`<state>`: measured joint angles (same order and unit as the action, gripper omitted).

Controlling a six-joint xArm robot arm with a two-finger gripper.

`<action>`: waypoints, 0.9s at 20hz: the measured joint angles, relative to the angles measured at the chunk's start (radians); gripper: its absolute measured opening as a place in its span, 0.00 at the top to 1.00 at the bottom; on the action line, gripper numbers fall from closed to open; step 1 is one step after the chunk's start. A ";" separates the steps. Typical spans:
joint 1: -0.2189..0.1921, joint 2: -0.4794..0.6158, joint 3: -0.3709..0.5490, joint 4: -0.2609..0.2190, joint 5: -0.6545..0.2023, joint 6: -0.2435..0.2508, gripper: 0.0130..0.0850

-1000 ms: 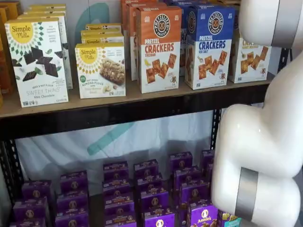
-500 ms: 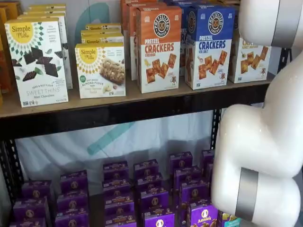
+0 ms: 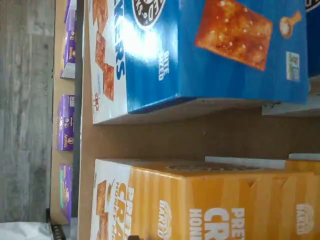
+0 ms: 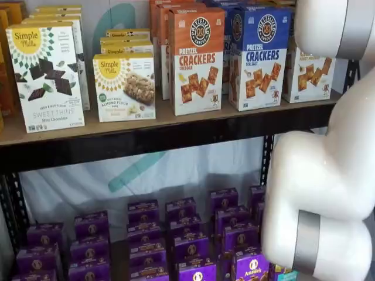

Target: Retrieve the yellow and white box located on the top shelf, the sixth one from the left

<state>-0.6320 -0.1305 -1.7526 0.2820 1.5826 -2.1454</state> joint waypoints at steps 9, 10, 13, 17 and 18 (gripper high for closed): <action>0.045 0.047 -0.082 -0.096 0.088 0.032 0.00; 0.049 0.055 -0.096 -0.105 0.101 0.035 0.00; 0.060 0.068 -0.122 -0.135 0.124 0.039 0.00; 0.070 0.074 -0.133 -0.162 0.141 0.042 0.00; 0.072 0.074 -0.132 -0.168 0.143 0.042 0.00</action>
<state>-0.5600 -0.0562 -1.8848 0.1138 1.7256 -2.1031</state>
